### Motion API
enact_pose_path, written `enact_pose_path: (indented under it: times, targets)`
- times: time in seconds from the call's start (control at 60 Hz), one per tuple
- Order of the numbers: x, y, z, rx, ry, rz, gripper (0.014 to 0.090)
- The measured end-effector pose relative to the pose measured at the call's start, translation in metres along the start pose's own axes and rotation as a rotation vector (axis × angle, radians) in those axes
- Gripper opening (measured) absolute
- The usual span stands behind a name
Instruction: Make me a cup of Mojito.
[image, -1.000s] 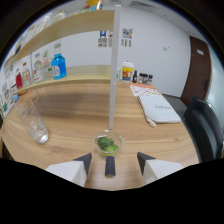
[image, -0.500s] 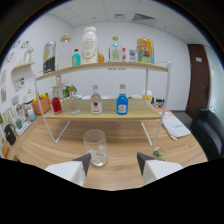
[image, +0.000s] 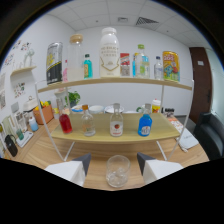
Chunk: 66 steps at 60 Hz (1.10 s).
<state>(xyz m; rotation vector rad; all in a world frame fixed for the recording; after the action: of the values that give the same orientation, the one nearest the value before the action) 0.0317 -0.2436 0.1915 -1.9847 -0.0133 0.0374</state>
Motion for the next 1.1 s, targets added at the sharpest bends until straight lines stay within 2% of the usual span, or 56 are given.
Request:
enact_pose_path:
  times: [0.267, 0.35, 0.517, 0.667, 0.717, 1.0, 1.1]
  targets:
    - [0.001, -0.046, 0.067, 0.017, 0.000, -0.035, 0.0851]
    - [0.000, -0.047, 0.088, -0.002, -0.006, -0.022, 0.0815]
    - [0.004, -0.043, 0.118, -0.038, 0.004, 0.020, 0.0664]
    - [0.006, -0.040, 0.129, -0.058, -0.004, 0.049, 0.0420]
    - [0.009, -0.041, 0.128, -0.056, 0.008, 0.049, 0.0362]
    - [0.005, -0.038, 0.117, -0.076, -0.029, 0.034, 0.0343]
    - [0.003, -0.041, 0.105, -0.060, -0.037, 0.019, 0.0336]
